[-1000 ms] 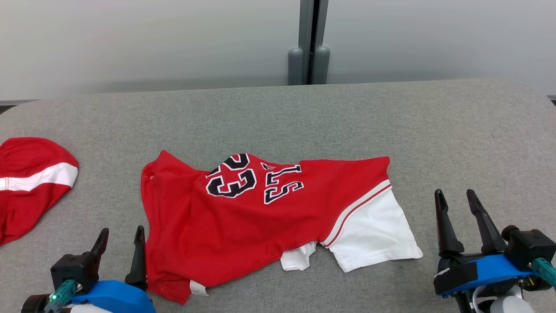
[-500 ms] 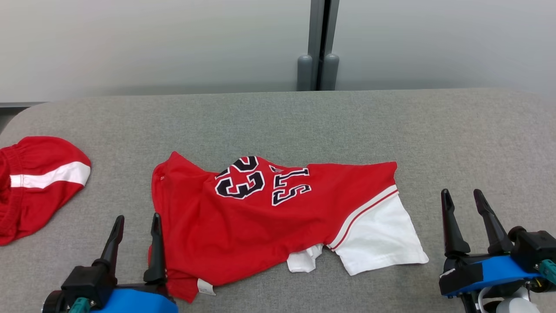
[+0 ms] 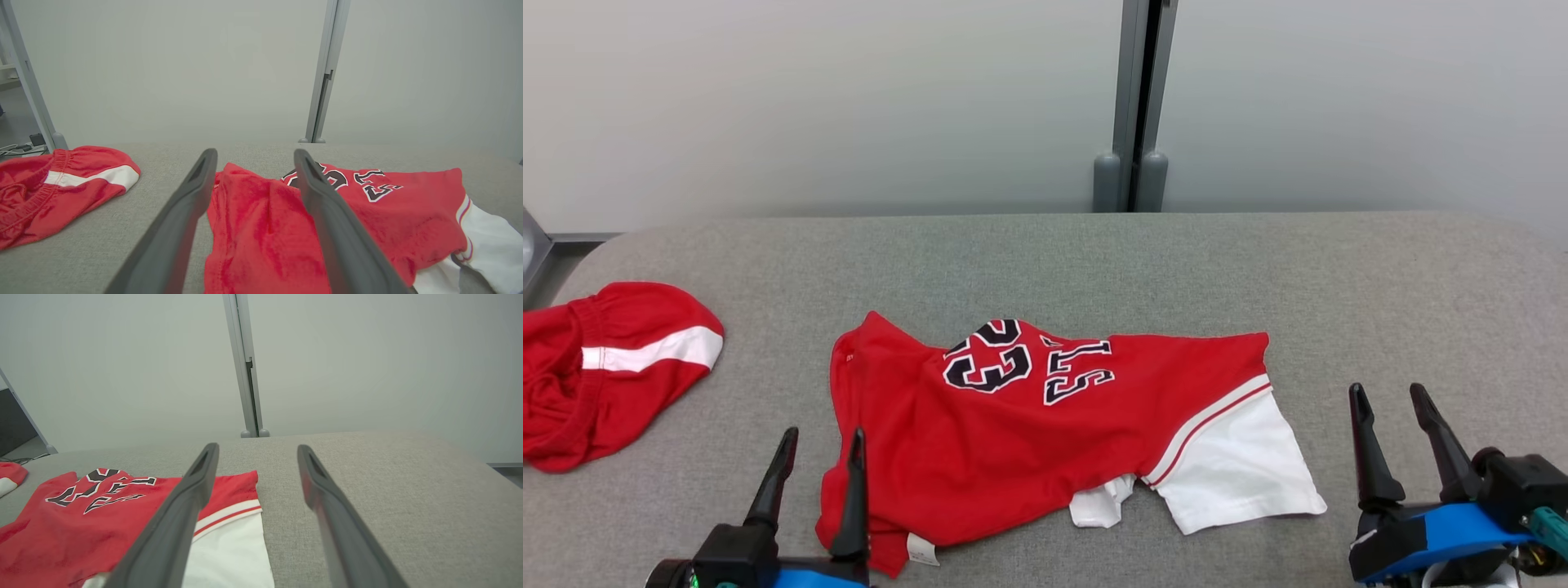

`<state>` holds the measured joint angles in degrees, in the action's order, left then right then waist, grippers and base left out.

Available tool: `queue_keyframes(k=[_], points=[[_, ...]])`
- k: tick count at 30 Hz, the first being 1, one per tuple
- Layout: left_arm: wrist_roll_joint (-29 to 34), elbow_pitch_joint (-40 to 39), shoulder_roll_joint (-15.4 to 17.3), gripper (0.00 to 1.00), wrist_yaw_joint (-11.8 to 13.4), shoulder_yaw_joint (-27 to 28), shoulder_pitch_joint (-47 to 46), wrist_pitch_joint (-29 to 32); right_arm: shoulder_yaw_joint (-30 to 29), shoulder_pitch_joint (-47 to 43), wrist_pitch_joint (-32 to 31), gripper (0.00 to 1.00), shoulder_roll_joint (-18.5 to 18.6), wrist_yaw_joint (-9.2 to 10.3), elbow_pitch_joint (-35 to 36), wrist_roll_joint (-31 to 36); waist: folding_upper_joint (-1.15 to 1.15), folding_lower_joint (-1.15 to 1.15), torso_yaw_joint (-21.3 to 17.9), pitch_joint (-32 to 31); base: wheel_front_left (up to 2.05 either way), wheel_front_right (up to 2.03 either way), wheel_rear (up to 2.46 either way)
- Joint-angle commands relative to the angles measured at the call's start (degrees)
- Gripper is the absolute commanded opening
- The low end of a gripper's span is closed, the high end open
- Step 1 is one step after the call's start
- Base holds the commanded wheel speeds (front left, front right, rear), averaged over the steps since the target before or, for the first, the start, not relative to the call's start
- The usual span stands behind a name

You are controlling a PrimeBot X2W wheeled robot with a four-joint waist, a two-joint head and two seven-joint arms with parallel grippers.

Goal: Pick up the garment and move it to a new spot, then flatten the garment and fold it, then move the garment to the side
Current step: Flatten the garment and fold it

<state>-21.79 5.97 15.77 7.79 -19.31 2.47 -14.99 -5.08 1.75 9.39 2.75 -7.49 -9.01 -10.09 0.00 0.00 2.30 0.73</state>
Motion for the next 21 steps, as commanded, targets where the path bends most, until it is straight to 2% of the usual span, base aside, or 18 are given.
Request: queue_keyframes(k=[1,8,21], points=[[0.5,0.4,0.1,1.0,-0.3,0.6,0.7,-0.2,-0.1,-0.9,-0.2,1.0,0.3,-0.01,-0.1,0.2,0.0,0.0,-0.1,-0.4,0.0,0.0,0.0],[2.1,2.2,-0.5,1.0,-1.7,2.1,2.2,-0.3,-0.2,-2.0,-0.4,1.0,0.3,-0.01,0.0,0.3,0.0,0.0,-0.1,-1.4,0.0,0.0,0.0],[3.5,3.6,0.0,1.0,-1.9,3.0,1.8,0.1,-0.7,-2.5,-1.0,1.0,0.3,-0.01,0.0,0.4,0.0,0.0,-0.8,-1.4,0.0,0.0,0.0]])
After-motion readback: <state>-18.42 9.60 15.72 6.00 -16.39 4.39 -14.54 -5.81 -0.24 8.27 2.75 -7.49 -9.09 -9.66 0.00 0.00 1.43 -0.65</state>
